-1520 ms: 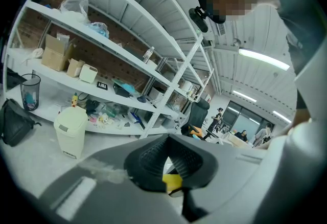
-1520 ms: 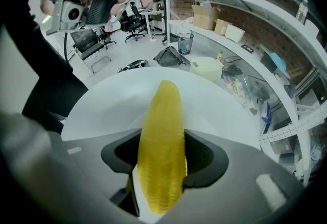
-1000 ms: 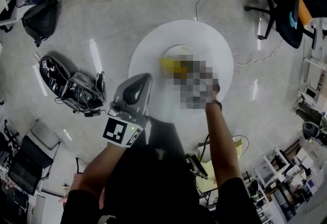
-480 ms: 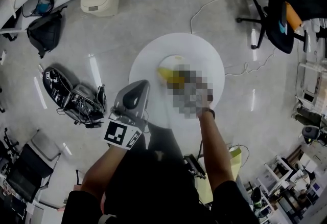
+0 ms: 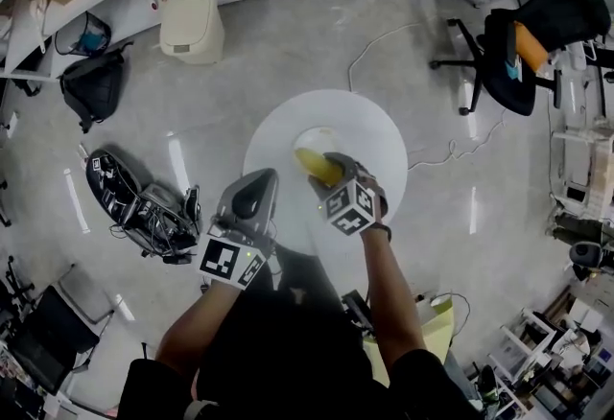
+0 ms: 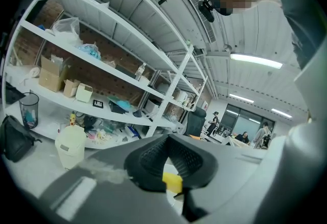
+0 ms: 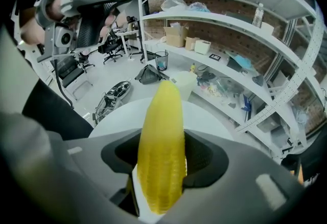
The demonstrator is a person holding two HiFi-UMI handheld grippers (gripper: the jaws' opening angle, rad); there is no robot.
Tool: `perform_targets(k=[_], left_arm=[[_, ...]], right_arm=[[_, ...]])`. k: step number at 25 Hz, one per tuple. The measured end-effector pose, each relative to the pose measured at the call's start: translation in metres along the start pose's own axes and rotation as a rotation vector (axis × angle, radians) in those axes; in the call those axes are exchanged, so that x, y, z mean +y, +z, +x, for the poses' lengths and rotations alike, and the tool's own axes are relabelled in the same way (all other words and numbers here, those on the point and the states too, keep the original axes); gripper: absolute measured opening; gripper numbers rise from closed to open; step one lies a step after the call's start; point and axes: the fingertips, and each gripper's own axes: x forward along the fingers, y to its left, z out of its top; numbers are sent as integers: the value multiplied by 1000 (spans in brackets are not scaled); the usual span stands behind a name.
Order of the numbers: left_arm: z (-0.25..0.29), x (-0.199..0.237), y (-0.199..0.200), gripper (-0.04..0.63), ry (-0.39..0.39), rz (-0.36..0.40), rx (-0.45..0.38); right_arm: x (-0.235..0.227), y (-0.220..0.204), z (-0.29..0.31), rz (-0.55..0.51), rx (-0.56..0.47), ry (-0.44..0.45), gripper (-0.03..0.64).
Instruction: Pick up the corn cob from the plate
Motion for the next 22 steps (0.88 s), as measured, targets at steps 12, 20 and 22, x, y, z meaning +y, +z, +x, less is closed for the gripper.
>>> perform_targets(k=[12,20,22], left_arm=[[-5,-21,28,0,-24,45,-22],[-8,-35,46,0,-46,68,-49],[-9,-37,49,0,-49,73,-55]], right_arm=[[-8,13,-37,127,-85,-75,242],[-18,15,-62,248,-177,-142,242],[-20,20,-70,291,-205,-154,242]])
